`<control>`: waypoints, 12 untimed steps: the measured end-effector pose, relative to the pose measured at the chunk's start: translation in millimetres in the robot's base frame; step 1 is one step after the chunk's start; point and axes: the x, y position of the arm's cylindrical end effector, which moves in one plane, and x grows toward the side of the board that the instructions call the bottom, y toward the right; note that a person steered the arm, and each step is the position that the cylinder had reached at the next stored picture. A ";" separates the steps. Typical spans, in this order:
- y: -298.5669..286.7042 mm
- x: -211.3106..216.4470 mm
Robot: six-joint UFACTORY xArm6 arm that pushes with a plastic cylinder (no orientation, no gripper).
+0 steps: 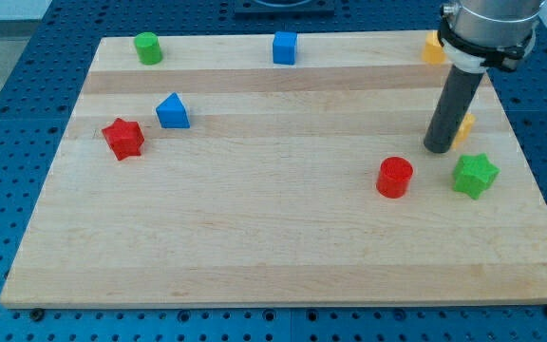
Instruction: Move the red circle towards the bottom left of the board
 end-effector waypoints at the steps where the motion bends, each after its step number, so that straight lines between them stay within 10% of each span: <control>1: -3.4 2.5; 12: -207.4 111.0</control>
